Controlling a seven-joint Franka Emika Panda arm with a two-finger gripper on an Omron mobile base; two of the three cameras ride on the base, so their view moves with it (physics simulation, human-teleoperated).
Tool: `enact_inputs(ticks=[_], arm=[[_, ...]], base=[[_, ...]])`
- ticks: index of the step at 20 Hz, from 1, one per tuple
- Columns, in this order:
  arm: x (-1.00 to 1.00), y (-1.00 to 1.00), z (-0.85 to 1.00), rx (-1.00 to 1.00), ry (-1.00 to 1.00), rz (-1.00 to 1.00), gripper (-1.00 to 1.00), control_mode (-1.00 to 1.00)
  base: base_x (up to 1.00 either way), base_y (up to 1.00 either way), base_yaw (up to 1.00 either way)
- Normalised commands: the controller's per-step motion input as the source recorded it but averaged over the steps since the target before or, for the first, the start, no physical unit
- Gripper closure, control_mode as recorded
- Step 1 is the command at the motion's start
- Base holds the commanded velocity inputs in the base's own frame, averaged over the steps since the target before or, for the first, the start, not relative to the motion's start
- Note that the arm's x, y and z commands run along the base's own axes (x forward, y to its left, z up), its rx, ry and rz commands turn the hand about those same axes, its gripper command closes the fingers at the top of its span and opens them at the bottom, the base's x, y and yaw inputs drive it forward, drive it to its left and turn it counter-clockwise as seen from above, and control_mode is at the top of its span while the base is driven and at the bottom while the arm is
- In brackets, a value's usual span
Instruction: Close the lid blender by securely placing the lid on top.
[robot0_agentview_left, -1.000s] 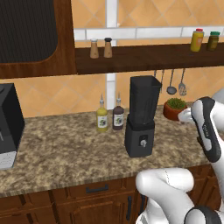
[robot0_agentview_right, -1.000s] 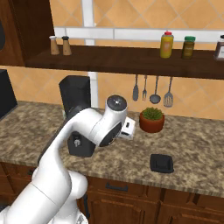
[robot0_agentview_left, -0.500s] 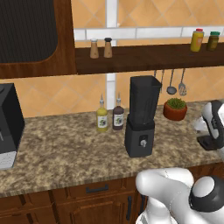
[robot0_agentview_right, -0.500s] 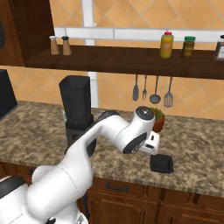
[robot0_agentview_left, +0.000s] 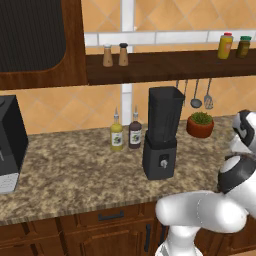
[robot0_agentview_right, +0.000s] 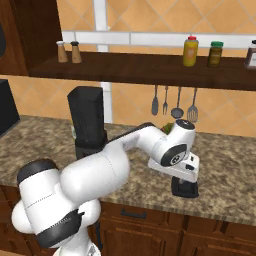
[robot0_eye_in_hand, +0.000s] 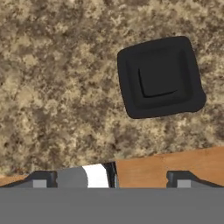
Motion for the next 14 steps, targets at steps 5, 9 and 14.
enact_inputs(ticks=[5, 9, 14], arm=[[0.05, -0.41, -0.44, 0.00, 0.10, 0.00, -1.00, -1.00], [0.33, -0.21, -0.35, 0.00, 0.02, 0.00, -1.00, -1.00], [0.49, 0.00, -0.30, -0.04, 0.00, 0.00, -1.00, -1.00]], base=[[0.00, 0.00, 0.00], [0.00, 0.00, 0.00], [0.00, 0.00, 0.00]])
